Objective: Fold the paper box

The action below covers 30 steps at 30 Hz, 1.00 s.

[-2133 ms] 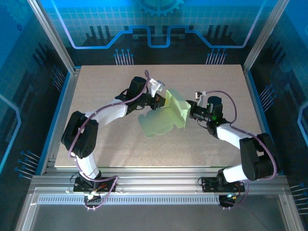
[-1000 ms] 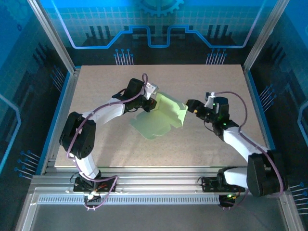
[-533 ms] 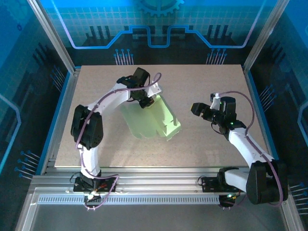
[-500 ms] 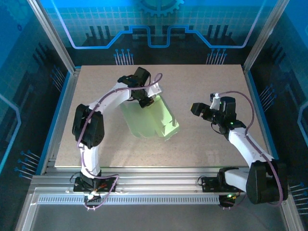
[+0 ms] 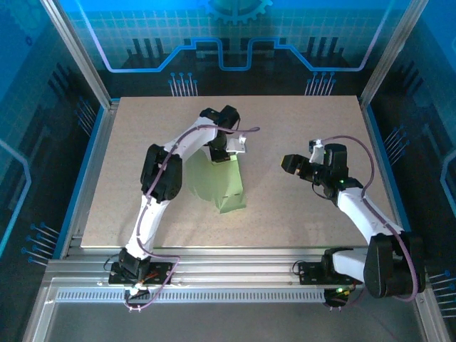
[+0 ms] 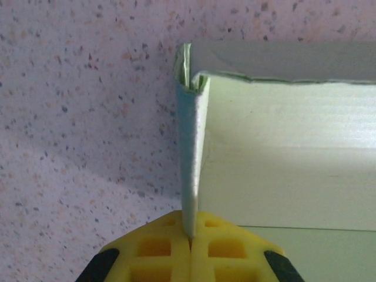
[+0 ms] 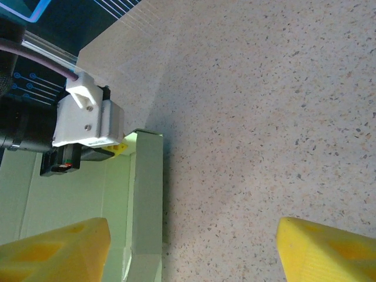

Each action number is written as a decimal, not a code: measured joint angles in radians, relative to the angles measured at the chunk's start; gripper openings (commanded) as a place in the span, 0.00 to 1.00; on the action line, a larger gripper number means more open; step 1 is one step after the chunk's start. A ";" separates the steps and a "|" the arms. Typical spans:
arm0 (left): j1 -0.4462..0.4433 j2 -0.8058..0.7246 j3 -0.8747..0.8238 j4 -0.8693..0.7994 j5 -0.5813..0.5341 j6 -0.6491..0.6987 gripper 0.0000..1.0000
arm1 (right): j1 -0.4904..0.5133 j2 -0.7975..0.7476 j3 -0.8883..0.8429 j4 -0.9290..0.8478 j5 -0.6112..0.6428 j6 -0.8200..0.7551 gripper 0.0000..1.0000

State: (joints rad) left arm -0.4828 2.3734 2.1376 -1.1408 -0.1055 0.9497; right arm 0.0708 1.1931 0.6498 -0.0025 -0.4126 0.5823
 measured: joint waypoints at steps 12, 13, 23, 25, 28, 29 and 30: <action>-0.039 0.039 0.027 -0.013 -0.045 0.037 0.19 | 0.000 0.019 0.000 0.003 0.000 0.000 0.76; -0.041 0.041 0.027 -0.013 -0.048 0.037 0.20 | 0.000 0.019 0.000 0.005 0.000 0.000 0.76; -0.063 0.048 0.032 -0.006 -0.077 0.045 0.30 | 0.000 0.017 -0.016 0.018 0.000 -0.005 0.76; -0.067 0.048 0.039 -0.006 -0.080 0.045 0.36 | 0.000 0.017 -0.016 0.018 0.000 -0.005 0.76; -0.070 0.048 0.047 -0.002 -0.082 0.044 0.42 | 0.000 0.017 -0.016 0.021 0.000 -0.005 0.76; -0.070 0.048 0.048 -0.001 -0.083 0.045 0.44 | 0.000 0.017 -0.016 0.021 0.000 -0.005 0.76; -0.070 0.048 0.048 0.000 -0.084 0.045 0.46 | 0.000 0.017 -0.016 0.022 0.000 -0.004 0.76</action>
State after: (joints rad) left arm -0.5529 2.4210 2.1857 -1.1404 -0.1890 0.9943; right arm 0.0708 1.2102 0.6338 0.0196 -0.4126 0.5781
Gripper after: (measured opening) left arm 0.434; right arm 0.761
